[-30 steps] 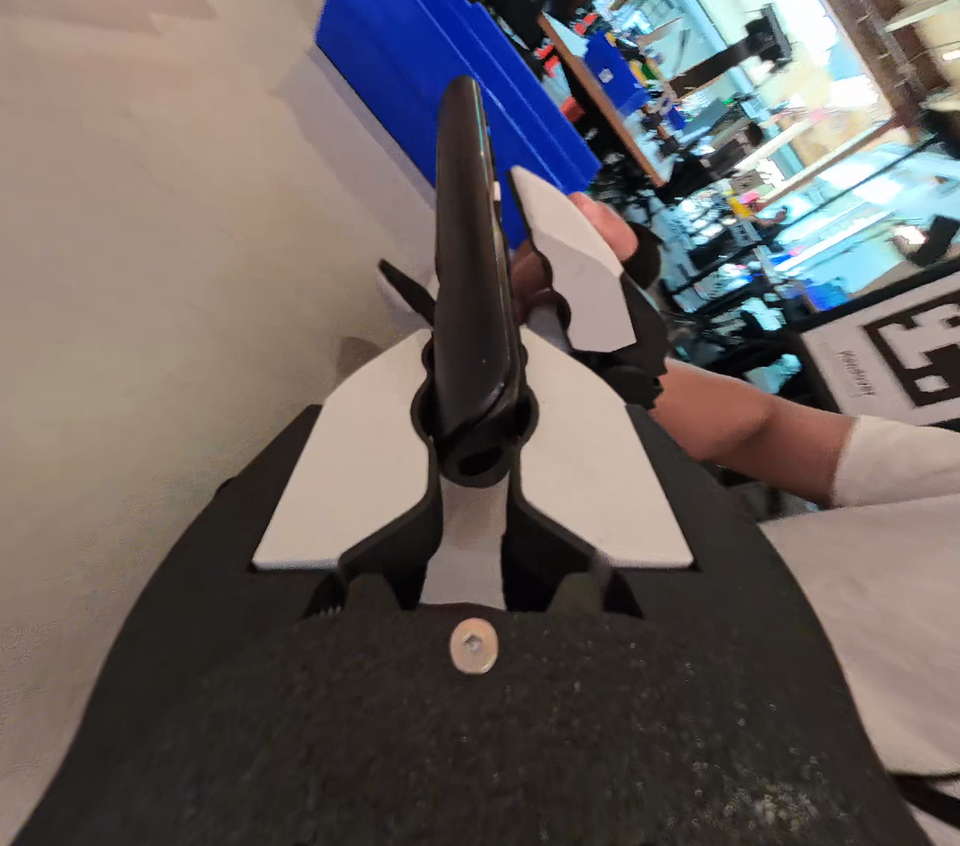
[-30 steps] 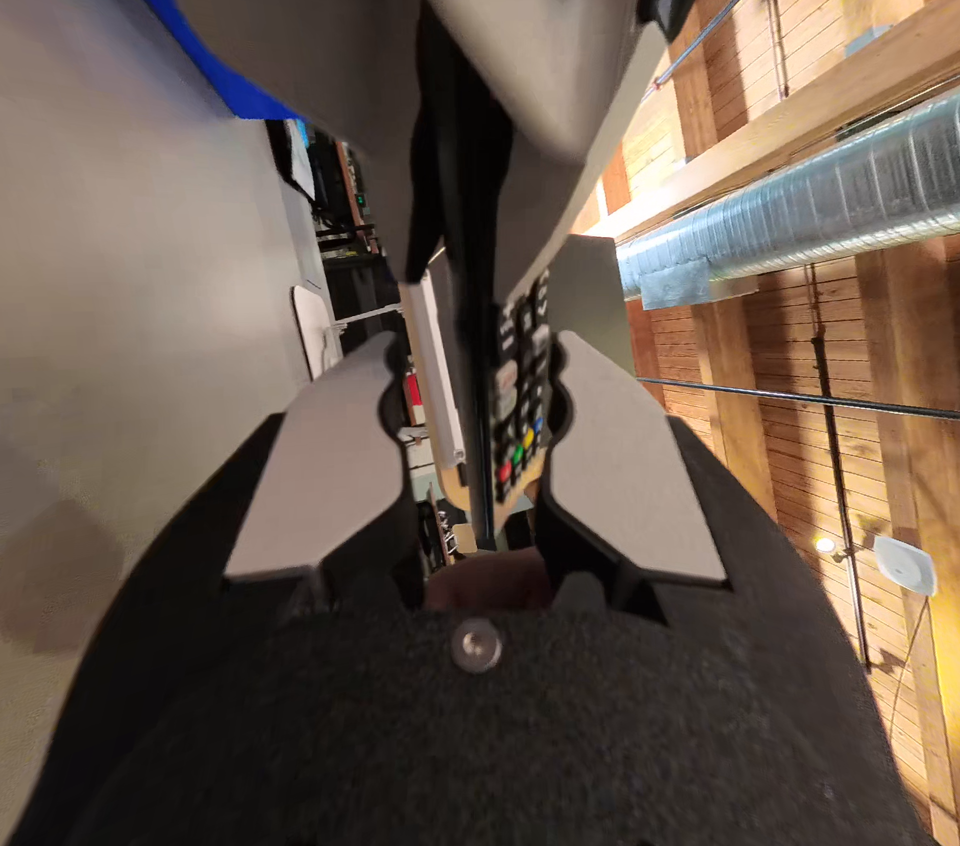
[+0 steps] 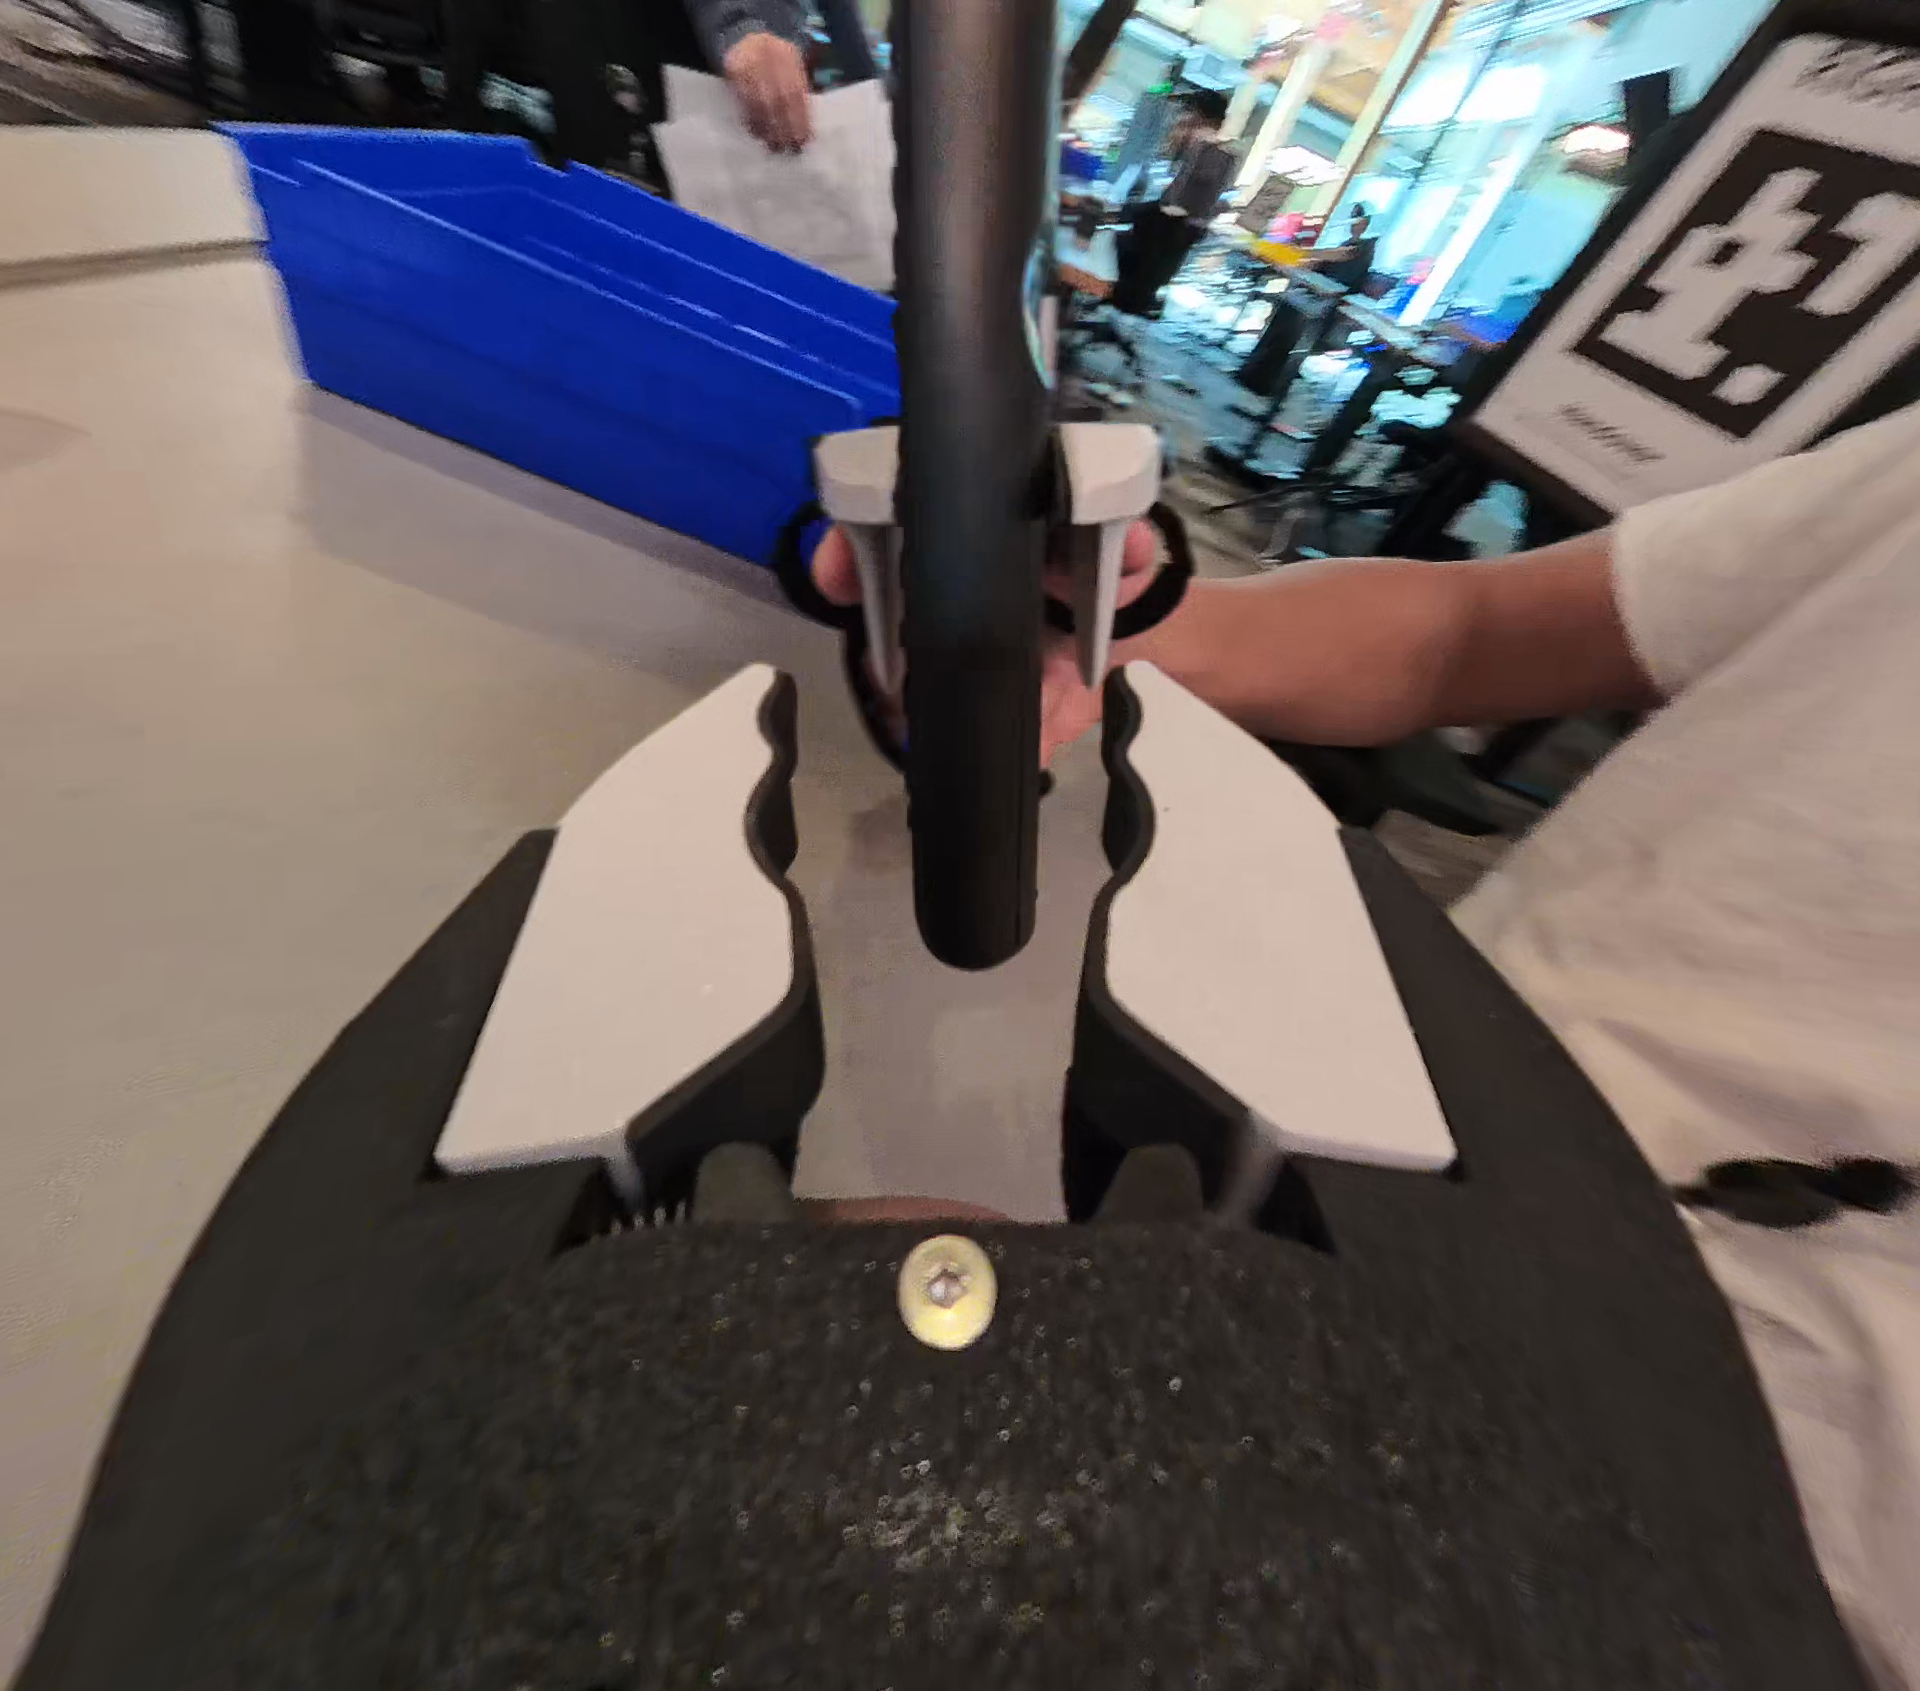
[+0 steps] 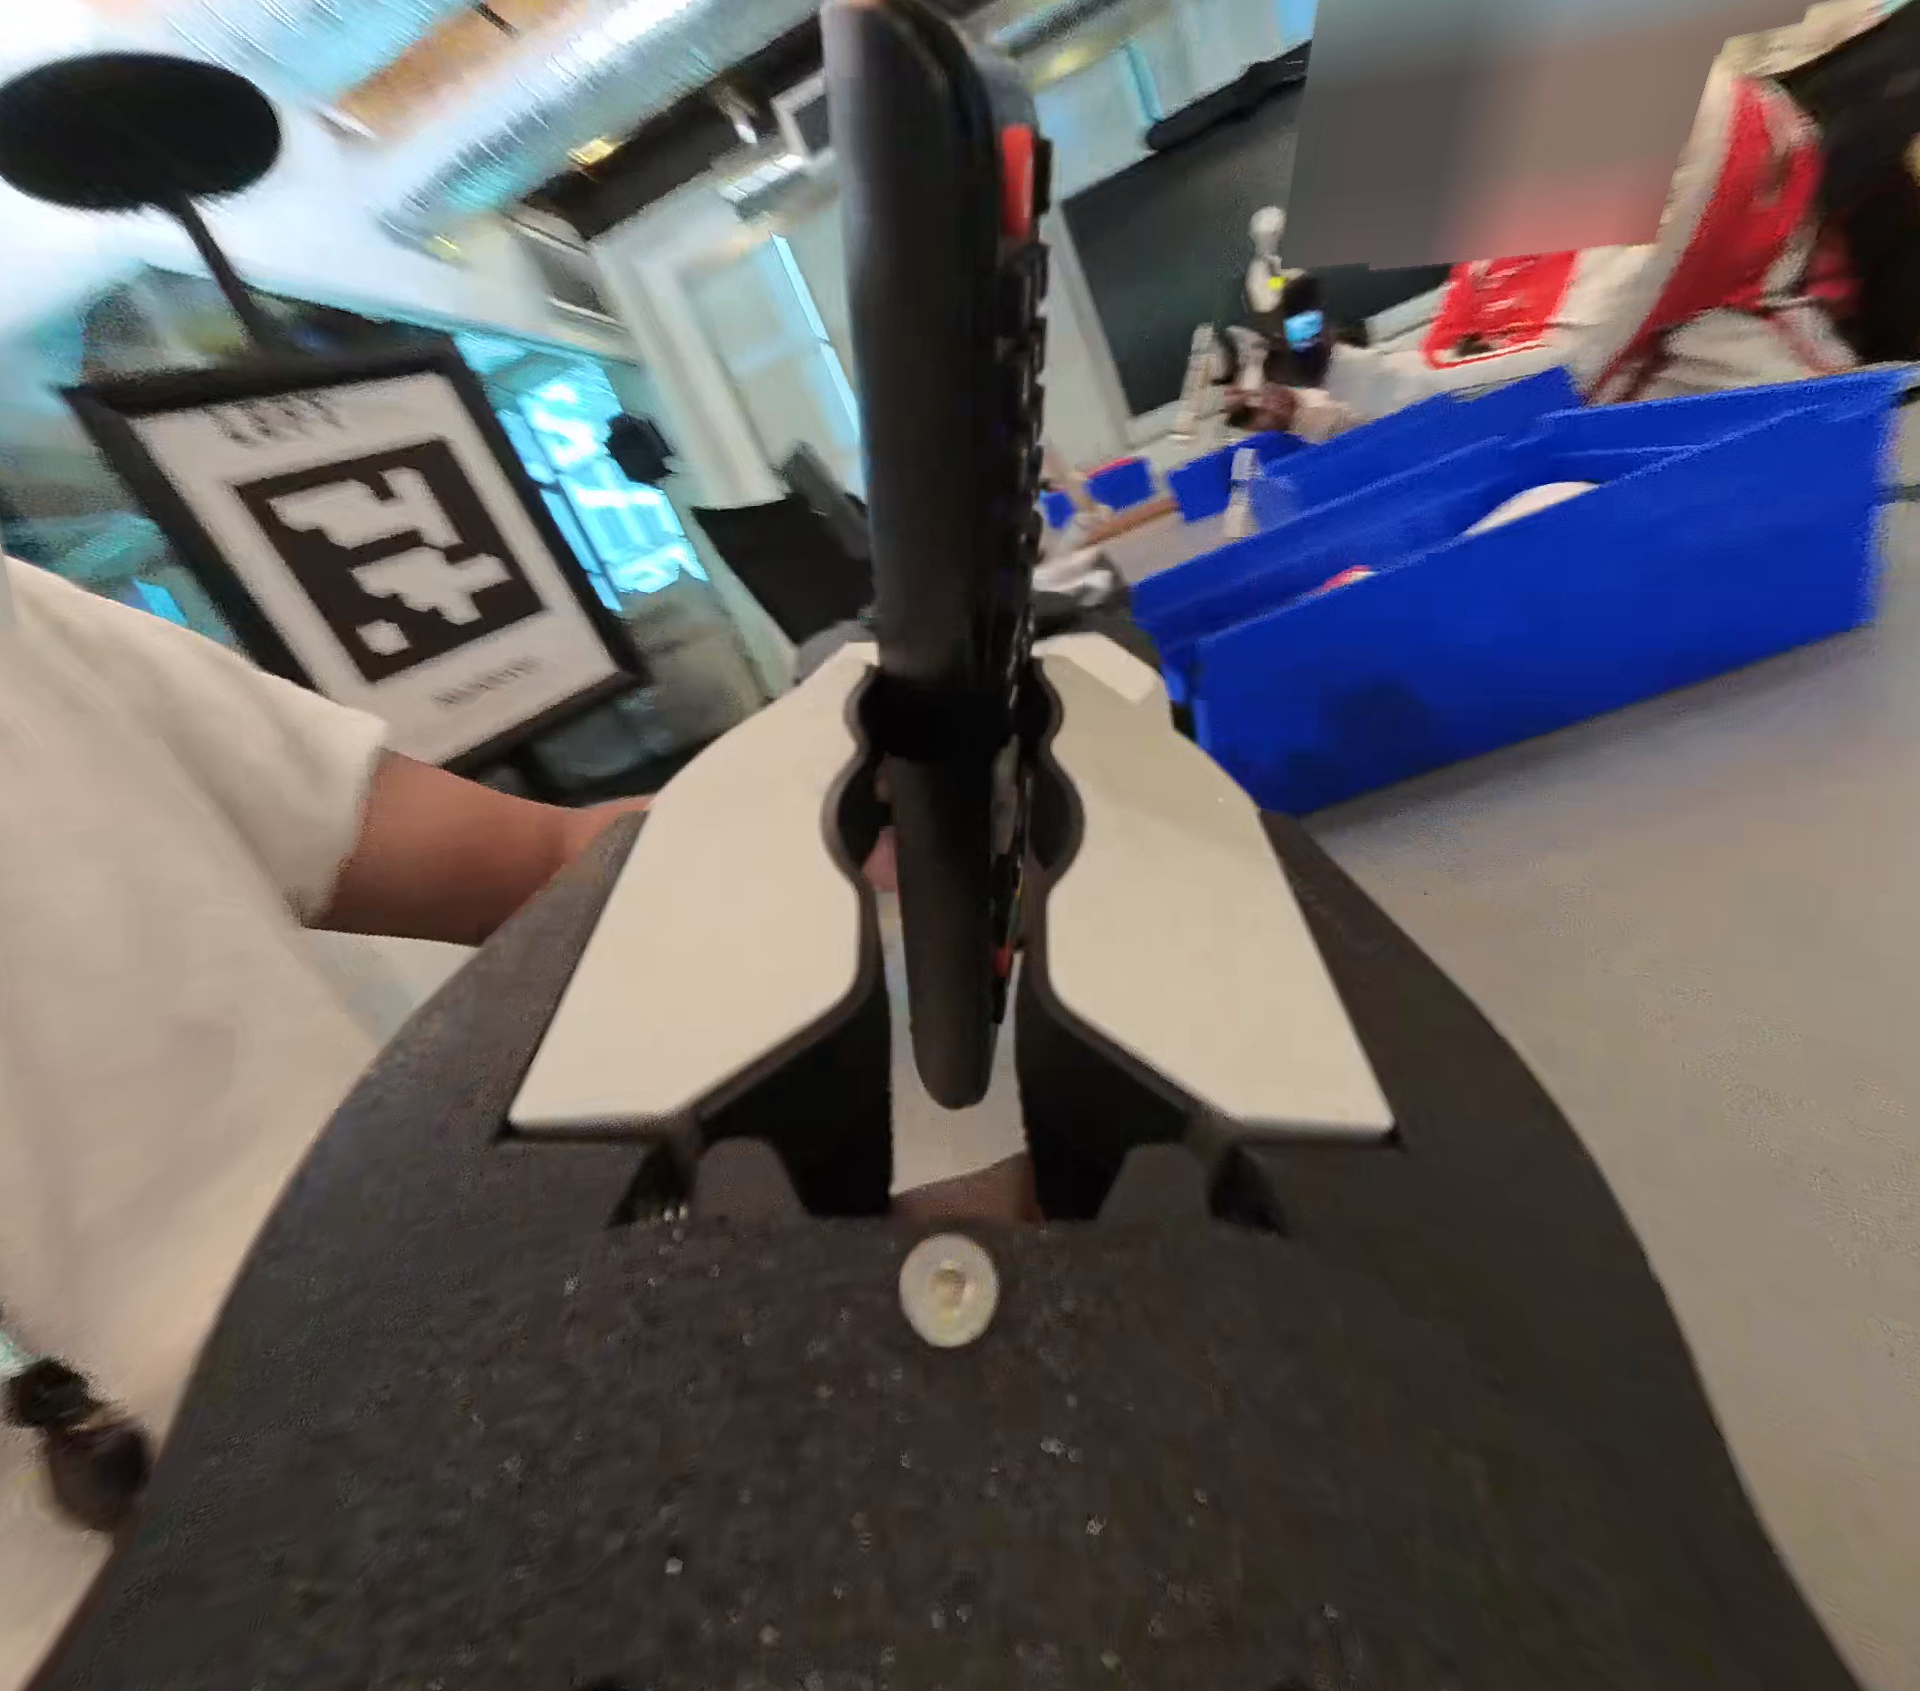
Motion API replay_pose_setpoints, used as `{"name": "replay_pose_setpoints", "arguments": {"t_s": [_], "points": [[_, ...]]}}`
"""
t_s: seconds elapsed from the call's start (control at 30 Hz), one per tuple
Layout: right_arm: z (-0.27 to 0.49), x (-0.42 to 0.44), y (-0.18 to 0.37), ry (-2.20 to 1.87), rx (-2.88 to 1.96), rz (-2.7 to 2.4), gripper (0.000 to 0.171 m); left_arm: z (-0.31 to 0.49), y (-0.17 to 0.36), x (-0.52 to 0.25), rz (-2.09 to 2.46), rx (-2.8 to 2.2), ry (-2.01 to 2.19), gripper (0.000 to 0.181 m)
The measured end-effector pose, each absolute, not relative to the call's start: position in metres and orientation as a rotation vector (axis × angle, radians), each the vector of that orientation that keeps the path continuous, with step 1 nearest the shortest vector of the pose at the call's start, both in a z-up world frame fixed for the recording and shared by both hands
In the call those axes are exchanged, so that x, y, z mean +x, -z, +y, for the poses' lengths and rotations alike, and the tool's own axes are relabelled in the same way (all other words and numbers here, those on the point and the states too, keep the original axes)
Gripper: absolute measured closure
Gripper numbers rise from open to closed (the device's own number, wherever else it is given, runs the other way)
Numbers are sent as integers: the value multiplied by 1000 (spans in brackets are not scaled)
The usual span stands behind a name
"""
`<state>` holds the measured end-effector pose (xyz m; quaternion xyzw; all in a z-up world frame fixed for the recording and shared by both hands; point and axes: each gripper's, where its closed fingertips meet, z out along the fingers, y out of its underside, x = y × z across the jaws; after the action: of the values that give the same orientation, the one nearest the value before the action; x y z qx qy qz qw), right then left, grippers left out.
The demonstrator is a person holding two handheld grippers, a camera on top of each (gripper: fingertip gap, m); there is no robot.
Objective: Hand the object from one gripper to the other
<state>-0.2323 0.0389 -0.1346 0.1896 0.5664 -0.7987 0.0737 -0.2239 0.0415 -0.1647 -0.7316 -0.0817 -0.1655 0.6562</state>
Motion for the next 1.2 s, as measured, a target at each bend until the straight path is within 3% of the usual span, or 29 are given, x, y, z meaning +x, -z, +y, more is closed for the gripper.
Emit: {"name": "replay_pose_setpoints", "arguments": {"t_s": [0.1,0.17,0.33,0.43,0.67,0.87,1.07,1.2], "points": [[29,-228,132,2365,531,1634,147,44,164,-207,-138,-1643,522,133],[24,-227,133,2352,513,1637,146,45,169,-204,-115,-1679,513,156],[30,-247,146,2363,680,1769,143,45,180,-224,-191,-1760,364,157],[45,-266,165,2376,858,2025,122,36,184,-254,-336,-1756,252,158],[55,-285,198,2305,1003,2978,94,11,156,-294,-666,-1388,397,158],[20,-259,151,2783,1054,2592,107,7,113,-278,-594,-860,736,158],[7,-246,146,2699,987,2077,109,12,100,-264,-480,-802,669,158],[13,-240,131,2704,955,1772,128,21,100,-256,-436,-844,594,158]]}}
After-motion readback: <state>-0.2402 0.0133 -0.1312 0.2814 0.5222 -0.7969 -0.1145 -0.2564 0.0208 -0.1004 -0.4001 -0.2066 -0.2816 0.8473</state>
